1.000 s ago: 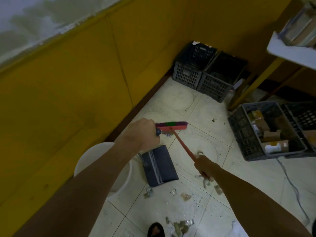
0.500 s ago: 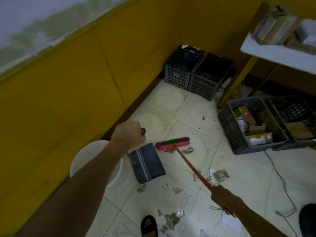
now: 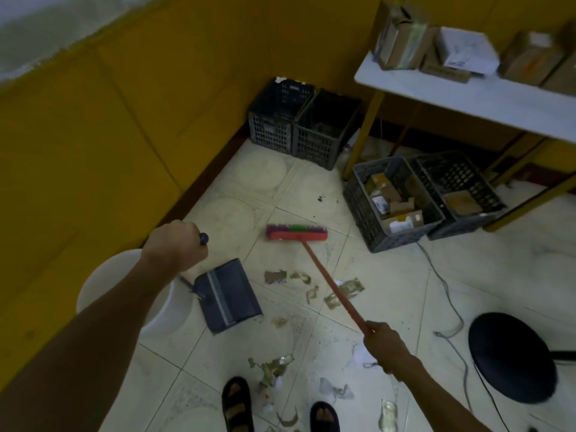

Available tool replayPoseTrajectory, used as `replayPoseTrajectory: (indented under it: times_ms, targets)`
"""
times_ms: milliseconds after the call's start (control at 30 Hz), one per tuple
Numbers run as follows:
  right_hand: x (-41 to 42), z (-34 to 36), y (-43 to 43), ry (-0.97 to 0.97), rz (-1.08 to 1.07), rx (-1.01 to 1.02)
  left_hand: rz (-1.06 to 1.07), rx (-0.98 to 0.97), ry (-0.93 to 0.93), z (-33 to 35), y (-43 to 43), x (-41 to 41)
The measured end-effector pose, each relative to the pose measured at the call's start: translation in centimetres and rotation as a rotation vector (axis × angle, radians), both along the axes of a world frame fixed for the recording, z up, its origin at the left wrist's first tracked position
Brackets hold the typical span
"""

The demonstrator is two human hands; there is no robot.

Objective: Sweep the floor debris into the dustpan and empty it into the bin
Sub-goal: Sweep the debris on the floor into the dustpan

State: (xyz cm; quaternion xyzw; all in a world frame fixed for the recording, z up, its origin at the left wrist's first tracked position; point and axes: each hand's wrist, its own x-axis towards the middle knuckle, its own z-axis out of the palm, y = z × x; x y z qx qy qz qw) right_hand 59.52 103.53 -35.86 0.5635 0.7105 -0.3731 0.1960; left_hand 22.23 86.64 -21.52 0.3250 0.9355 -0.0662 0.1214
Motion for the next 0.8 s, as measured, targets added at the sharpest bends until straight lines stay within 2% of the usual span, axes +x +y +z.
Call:
replayPoseTrajectory:
  times_ms: [167,233,400,467,600,800]
  targets:
    - [-5.6,0.0,2.1,0.026,-0.168,-0.058,-0.008,0.065,-0.046,-1.3,0.8,-1.5]
    - [-7.8,-0.2,2.4,0.015,-0.269,-0.149,-0.045,0.073,-0.047,-2.0,1.1,-2.6]
    - [-11.2,-2.8,1.4,0.149,-0.677,-0.358,-0.156,0.075,-0.067,-3.6,1.3,-6.7]
    - [-12.0,-4.1,-0.4,0.126,-0.781,-0.393,-0.171,0.101,-0.104,-4.1,1.3,-8.7]
    - [-13.5,-4.6,-3.1,0.078,-0.749,-0.352,-0.181,0.155,-0.145,-4.3,1.4,-10.1]
    - [-17.1,-4.7,-7.9,0.082,-0.666,-0.443,-0.155,0.146,-0.222,-4.2,0.7,-11.0]
